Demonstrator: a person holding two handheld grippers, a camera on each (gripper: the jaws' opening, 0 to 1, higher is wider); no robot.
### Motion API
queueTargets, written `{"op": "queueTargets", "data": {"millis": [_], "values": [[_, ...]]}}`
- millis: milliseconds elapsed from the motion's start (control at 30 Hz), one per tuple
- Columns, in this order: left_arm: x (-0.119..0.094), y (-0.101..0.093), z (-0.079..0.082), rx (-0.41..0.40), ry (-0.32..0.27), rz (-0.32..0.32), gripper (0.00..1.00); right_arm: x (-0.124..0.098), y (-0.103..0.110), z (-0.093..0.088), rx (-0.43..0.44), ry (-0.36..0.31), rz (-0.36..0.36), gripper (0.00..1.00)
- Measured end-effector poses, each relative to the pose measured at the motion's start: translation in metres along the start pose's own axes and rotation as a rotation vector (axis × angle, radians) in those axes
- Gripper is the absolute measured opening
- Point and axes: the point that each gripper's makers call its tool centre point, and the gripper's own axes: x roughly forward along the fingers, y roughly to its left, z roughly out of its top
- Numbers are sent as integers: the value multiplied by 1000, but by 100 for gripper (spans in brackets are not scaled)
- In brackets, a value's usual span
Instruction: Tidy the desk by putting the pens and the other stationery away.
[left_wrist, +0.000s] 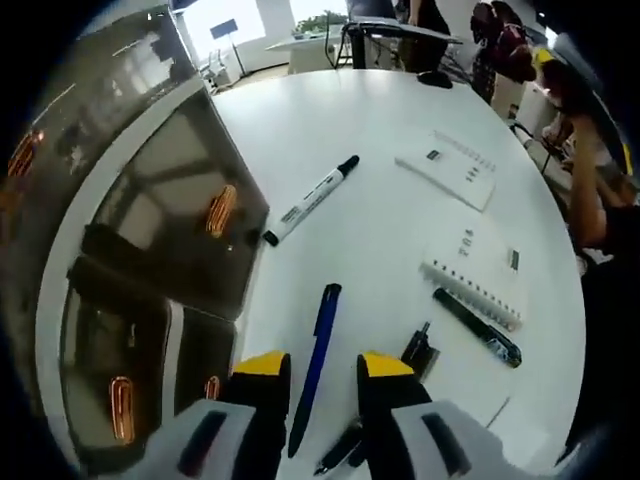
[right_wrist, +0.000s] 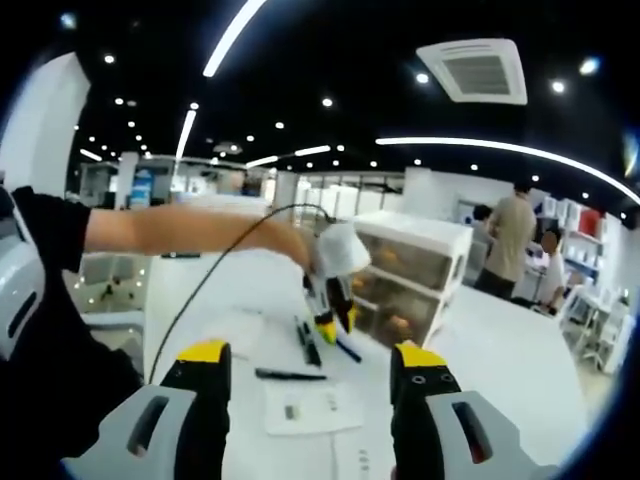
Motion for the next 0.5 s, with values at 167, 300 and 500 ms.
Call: {"op": "queueTargets", "data": {"millis": [167,300,500], "values": [[4,7,-2,-17,6,2,25,1,0,-1,2,1,2,61],[7,3,-5,-24,21,-17,23,0,-2,-2,8,-4,-2,61],[13,0,-1,-22,29,-35,21,-1,-2,-3,7,-2,-2,61]]}}
